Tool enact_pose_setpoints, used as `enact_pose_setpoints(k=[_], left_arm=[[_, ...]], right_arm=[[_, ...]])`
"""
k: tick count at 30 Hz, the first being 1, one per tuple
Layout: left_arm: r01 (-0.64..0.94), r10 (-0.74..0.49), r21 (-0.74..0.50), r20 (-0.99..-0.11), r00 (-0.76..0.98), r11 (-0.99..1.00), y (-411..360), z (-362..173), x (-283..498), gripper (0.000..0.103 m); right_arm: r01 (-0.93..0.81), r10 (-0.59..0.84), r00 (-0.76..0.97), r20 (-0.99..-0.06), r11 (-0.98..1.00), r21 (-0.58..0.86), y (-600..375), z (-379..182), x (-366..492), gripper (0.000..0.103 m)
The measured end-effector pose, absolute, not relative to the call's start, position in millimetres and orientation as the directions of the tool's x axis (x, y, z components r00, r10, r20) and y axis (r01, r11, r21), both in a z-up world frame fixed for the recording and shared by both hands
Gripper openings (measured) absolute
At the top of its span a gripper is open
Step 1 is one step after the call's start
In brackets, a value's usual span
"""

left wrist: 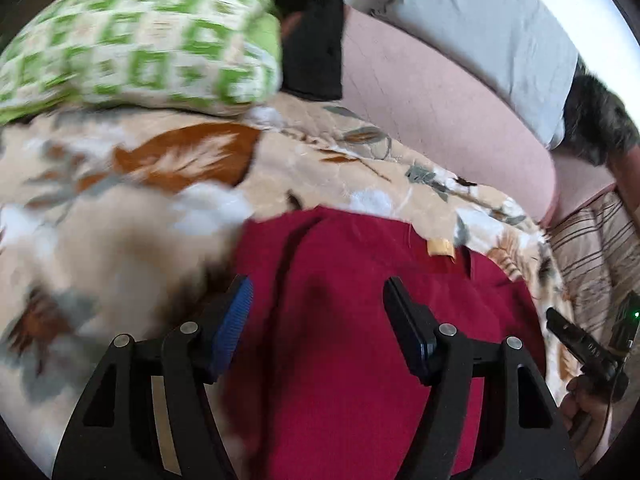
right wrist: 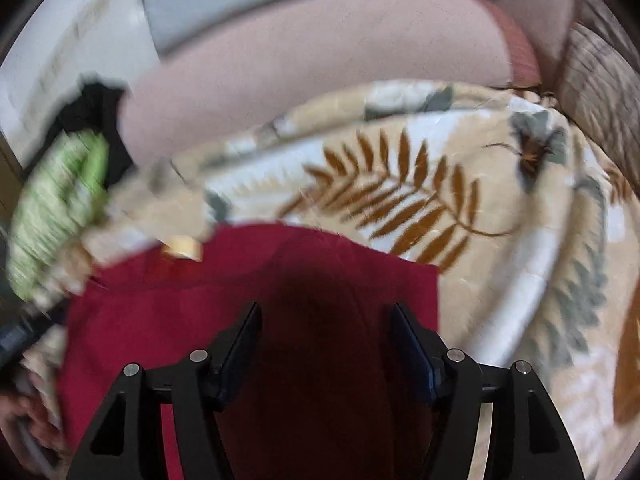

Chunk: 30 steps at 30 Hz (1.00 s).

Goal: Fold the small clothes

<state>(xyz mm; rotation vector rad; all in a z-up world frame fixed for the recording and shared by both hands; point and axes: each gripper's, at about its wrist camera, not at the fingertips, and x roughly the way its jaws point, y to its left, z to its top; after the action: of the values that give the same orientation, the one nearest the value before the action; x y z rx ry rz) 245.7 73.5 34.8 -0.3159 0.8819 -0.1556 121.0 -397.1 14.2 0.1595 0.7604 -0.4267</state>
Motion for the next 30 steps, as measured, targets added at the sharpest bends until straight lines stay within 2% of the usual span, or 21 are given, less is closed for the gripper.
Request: enact_pose_setpoints(k=[2, 6, 8, 11, 16, 18, 19, 22, 26, 28, 30], left_arm=[[-0.02, -0.257, -0.338, -0.751, 0.608, 0.941, 88, 32, 217, 0.068], [-0.084, -0.242, -0.337, -0.806, 0.54, 0.938, 107, 13, 160, 0.068], [-0.124, -0.282, -0.393, -0.813, 0.51, 0.911, 109, 8, 143, 0.068], [-0.141, -0.358, -0.49, -0.777, 0.518, 0.86, 103, 5, 129, 0.068], [-0.095, -0.424, -0.522, -0.774, 0.47, 0.848, 77, -20, 124, 0.068], [-0.104, -0.455, -0.567, -0.745, 0.489, 0.817, 82, -22, 122, 0.073], [-0.117, -0.482, -0.605, -0.723, 0.495, 0.788, 87, -24, 123, 0.079], [-0.138, -0.557, -0.708, -0.647, 0.521, 0.692, 95, -30, 131, 0.091], [-0.132, -0.605, -0.781, -0.567, 0.559, 0.61, 105, -30, 148, 0.095], [-0.139, -0.631, -0.822, -0.521, 0.575, 0.553, 113, -34, 159, 0.095], [-0.149, -0.653, -0.854, -0.483, 0.583, 0.499, 119, -36, 167, 0.095]], right_arm=[[0.446, -0.321, 0.697, -0.642, 0.894, 0.037, -390, 33, 87, 0.065], [0.476, -0.288, 0.744, -0.603, 0.862, 0.176, -386, 37, 12, 0.065], [0.492, -0.295, 0.719, -0.629, 0.855, 0.161, -380, 32, -16, 0.065], [0.479, -0.27, 0.695, -0.666, 0.866, 0.148, -371, 31, -36, 0.065], [0.476, -0.113, 0.647, -0.754, 0.832, 0.285, -373, -10, -50, 0.065], [0.467, -0.032, 0.649, -0.76, 0.806, 0.365, -375, -25, -48, 0.065], [0.472, -0.027, 0.661, -0.75, 0.791, 0.388, -375, -30, -48, 0.065], [0.488, -0.015, 0.719, -0.695, 0.722, 0.49, -384, -40, -51, 0.066], [0.455, 0.035, 0.78, -0.625, 0.654, 0.604, -396, -42, -45, 0.065], [0.409, 0.069, 0.814, -0.576, 0.637, 0.654, -400, -38, -43, 0.058], [0.374, 0.097, 0.832, -0.546, 0.628, 0.683, -402, -37, -42, 0.057]])
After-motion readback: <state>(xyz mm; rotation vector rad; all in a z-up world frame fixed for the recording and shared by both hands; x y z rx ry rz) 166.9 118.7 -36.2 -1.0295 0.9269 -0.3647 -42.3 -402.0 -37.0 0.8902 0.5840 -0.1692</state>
